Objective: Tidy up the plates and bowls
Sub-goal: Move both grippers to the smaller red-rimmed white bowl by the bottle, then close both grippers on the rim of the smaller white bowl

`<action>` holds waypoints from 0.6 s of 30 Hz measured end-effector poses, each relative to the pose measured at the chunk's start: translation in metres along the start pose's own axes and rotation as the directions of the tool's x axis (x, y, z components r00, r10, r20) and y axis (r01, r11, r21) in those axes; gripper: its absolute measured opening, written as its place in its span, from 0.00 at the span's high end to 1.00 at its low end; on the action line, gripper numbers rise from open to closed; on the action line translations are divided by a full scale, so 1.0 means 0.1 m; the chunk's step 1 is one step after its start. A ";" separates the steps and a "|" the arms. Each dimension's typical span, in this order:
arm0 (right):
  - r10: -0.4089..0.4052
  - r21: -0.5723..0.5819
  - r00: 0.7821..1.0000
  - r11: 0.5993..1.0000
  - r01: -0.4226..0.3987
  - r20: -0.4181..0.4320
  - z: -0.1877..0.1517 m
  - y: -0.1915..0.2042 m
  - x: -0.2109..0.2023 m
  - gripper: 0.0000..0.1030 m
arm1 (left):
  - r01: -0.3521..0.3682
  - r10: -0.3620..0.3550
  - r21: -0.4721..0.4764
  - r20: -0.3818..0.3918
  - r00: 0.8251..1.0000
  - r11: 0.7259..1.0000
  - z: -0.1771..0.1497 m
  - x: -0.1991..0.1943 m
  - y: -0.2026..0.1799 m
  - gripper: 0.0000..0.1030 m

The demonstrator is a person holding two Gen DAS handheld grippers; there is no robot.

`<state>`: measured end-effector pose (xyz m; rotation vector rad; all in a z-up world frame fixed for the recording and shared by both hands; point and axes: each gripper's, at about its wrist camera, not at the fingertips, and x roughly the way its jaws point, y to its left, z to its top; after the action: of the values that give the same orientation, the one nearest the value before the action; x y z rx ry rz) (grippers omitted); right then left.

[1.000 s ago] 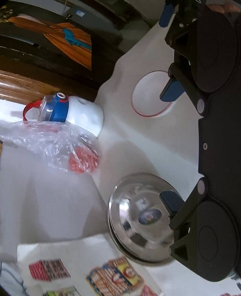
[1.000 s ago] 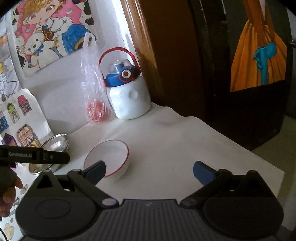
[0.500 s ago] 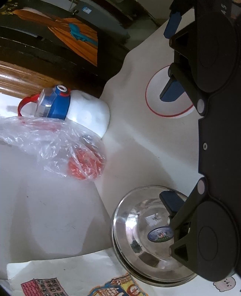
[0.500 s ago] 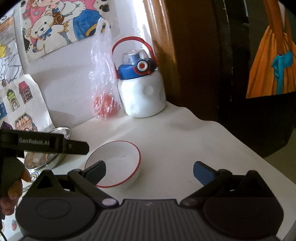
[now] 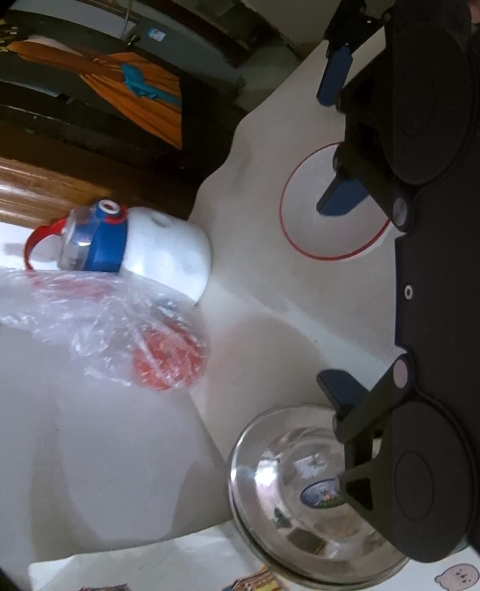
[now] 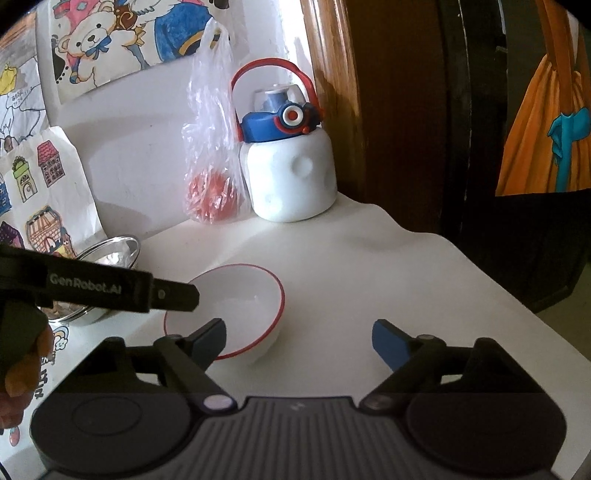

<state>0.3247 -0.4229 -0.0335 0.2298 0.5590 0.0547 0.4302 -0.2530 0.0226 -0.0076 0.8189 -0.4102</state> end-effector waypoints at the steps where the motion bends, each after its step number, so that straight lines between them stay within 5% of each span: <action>1: 0.001 0.001 1.000 1.000 -0.001 -0.001 0.00 0.00 0.01 0.20 | 0.002 -0.002 0.000 -0.005 1.000 1.000 -0.01 0.01 0.00 0.18; 5: 0.017 0.004 1.000 1.000 -0.017 -0.006 0.00 0.03 0.04 0.26 | 0.018 -0.019 -0.005 -0.031 0.999 1.000 -0.04 0.05 0.01 0.30; 18: 0.109 0.074 0.994 0.992 -0.107 -0.029 -0.01 0.07 0.07 0.68 | 0.094 -0.096 -0.033 -0.067 0.993 0.995 -0.08 0.06 0.00 0.74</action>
<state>0.3305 -0.4147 -0.0366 0.3298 0.5814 0.1436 0.4282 -0.2538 0.0128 -0.0606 0.8941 -0.4903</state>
